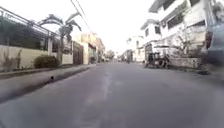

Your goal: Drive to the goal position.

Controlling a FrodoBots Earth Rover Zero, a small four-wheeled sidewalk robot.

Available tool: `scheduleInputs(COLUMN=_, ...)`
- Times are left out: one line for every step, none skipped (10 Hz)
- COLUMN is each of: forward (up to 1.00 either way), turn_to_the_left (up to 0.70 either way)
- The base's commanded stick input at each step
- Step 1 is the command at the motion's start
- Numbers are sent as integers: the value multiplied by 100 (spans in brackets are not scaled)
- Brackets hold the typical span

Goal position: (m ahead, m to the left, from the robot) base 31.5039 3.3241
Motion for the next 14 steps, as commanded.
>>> scheduleInputs(forward=100, turn_to_the_left=1)
scheduleInputs(forward=100, turn_to_the_left=1)
scheduleInputs(forward=100, turn_to_the_left=1)
scheduleInputs(forward=100, turn_to_the_left=1)
scheduleInputs(forward=100, turn_to_the_left=1)
scheduleInputs(forward=100, turn_to_the_left=1)
scheduleInputs(forward=100, turn_to_the_left=1)
scheduleInputs(forward=100, turn_to_the_left=1)
scheduleInputs(forward=100, turn_to_the_left=1)
scheduleInputs(forward=100, turn_to_the_left=1)
scheduleInputs(forward=100, turn_to_the_left=1)
scheduleInputs(forward=100, turn_to_the_left=1)
scheduleInputs(forward=100, turn_to_the_left=1)
scheduleInputs(forward=100, turn_to_the_left=1)
